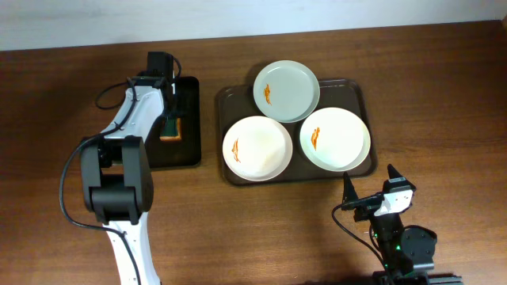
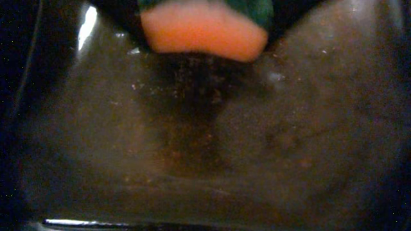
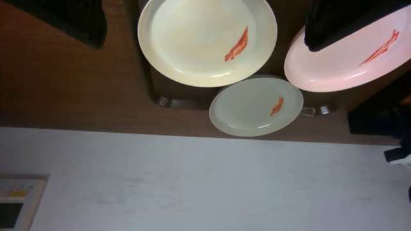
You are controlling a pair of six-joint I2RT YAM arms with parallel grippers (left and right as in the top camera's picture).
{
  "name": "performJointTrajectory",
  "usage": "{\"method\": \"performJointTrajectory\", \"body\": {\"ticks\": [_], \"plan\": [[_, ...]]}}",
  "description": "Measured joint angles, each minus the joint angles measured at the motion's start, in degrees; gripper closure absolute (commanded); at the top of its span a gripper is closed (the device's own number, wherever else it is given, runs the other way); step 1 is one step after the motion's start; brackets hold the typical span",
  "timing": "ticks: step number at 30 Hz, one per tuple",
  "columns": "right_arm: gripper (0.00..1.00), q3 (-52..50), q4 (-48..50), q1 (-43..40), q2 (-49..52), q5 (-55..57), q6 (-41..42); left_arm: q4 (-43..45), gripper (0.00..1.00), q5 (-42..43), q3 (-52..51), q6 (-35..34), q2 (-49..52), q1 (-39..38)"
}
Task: Clean dirty plates on tray and stack at the side
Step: 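Lower the left gripper and grasp the sponge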
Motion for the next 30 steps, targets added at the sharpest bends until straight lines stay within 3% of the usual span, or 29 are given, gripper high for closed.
{"method": "performJointTrajectory", "body": {"ticks": [2, 3, 4, 5, 6, 8, 9, 10, 11, 13, 14, 15, 19, 22, 25, 30], "plan": [[0.02, 0.0, 0.0, 0.0, 0.0, 0.0, -0.02, 0.0, 1.0, -0.04, 0.0, -0.35, 0.0, 0.0], [0.01, 0.0, 0.0, 0.0, 0.0, 0.0, 0.02, 0.0, 0.0, 0.0, 0.0, -0.28, 0.0, 0.0], [0.02, 0.0, 0.0, 0.0, 0.0, 0.0, -0.04, -0.04, 0.0, 0.0, 0.0, -0.24, 0.0, 0.0], [0.02, 0.0, 0.0, 0.0, 0.0, 0.0, -0.07, -0.07, 0.43, 0.0, 0.0, 0.07, 0.0, 0.0], [0.01, 0.0, 0.0, 0.0, 0.0, 0.0, -0.02, -0.07, 1.0, 0.0, 0.0, 0.07, 0.0, 0.0], [0.02, 0.0, 0.0, 0.0, 0.0, 0.0, -0.02, -0.83, 0.94, 0.0, 0.0, -0.24, 0.0, 0.0], [0.02, 0.0, 0.0, 0.0, 0.0, 0.0, -0.02, -1.64, 0.2, -0.02, 0.0, -0.15, 0.0, 0.0], [0.02, 0.0, 0.0, 0.0, 0.0, 0.0, 0.0, -2.19, 0.04, 0.0, 0.0, 0.02, 0.0, 0.0], [0.01, 0.0, 0.0, 0.0, 0.0, 0.0, -0.02, -2.69, 1.0, 0.02, 0.0, 0.13, 0.0, 0.0], [0.02, 0.0, 0.0, 0.0, 0.0, 0.0, -0.02, -4.33, 0.98, 0.0, 0.04, -0.15, 0.0, 0.28], [0.02, 0.0, 0.0, 0.0, 0.0, 0.0, -0.07, -5.03, 0.14, 0.0, 0.04, -0.13, 0.0, 0.46], [0.02, 0.0, 0.0, 0.0, 0.0, 0.0, -0.02, -5.64, 0.0, 0.0, 0.04, 0.15, 0.0, 0.59], [0.02, 0.0, 0.0, 0.0, 0.0, 0.0, -0.02, -9.25, 0.0, -0.2, 1.09, 0.48, -0.02, 1.05], [0.02, 0.0, -0.02, 0.0, 0.0, 0.0, 0.0, -17.97, 0.01, -0.2, 4.68, 0.55, -0.02, 1.31], [0.02, 0.0, 0.0, 0.0, 0.0, 0.0, -0.02, -24.96, 0.21, -0.2, 7.56, 0.76, -0.02, 1.31], [0.01, 0.0, 0.0, 0.0, 0.0, 0.0, -0.04, -22.47, 0.18, 0.2, 1.86, 2.73, -0.02, 1.31]]}}
